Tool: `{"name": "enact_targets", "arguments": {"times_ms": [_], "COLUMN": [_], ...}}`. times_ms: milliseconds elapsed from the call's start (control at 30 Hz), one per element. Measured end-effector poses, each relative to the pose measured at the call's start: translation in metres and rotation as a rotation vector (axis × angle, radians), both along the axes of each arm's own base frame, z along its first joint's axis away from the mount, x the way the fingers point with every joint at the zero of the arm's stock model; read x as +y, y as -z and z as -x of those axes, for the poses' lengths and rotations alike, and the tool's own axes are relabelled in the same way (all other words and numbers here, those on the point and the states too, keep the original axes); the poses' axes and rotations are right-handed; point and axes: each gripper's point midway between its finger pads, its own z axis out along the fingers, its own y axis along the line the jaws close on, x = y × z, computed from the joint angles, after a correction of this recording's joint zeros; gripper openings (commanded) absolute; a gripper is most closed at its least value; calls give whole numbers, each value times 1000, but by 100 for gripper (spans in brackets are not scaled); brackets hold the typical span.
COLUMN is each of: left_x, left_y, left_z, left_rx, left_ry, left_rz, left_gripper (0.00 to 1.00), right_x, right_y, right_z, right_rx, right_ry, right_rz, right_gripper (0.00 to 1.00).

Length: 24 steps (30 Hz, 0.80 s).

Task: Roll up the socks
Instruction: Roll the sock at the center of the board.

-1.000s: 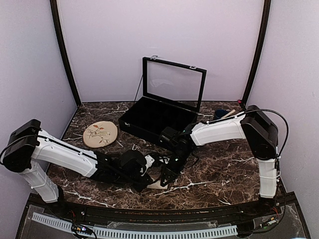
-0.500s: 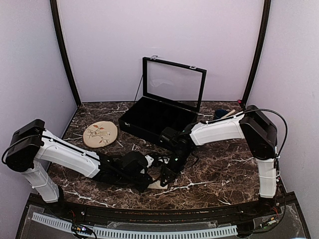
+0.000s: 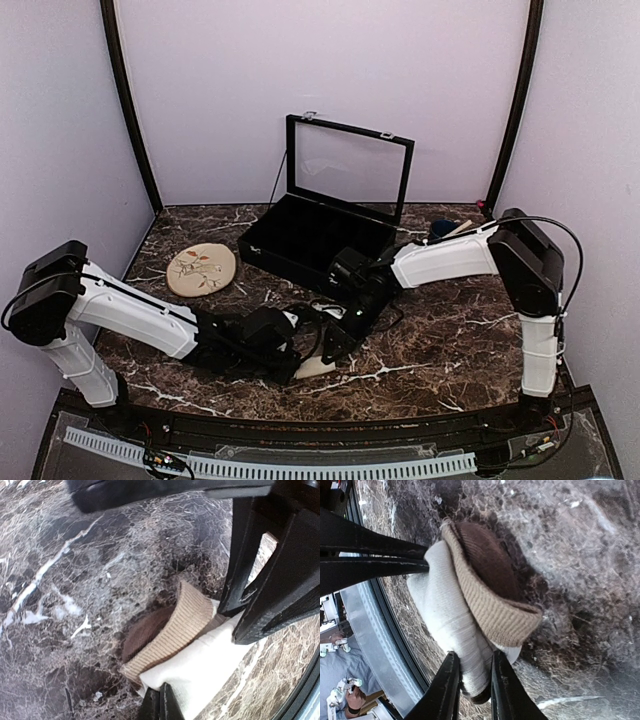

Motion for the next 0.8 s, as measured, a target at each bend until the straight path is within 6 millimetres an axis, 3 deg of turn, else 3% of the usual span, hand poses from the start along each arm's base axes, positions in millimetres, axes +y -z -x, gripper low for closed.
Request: {"name": "enact_targets", "arguments": {"times_ms": [400,633,800], "left_x": [10,10,10], "left_y": [4,5,5], "left_z": [2,2,3], "left_rx": [46,55,59], "left_ry": [-97,-114,-113], "left_rz": [20,31,33], "left_gripper": [0,0,0], "right_x": [-4,-15,-32], "right_y": [-10,-24,-19], "right_z": [-12,-25,-29], "right_rx": [-106,-244,-358], "right_ry": [47,84,96], "right_rz": [-21,-25,19], "right_gripper": [23,25,27]}}
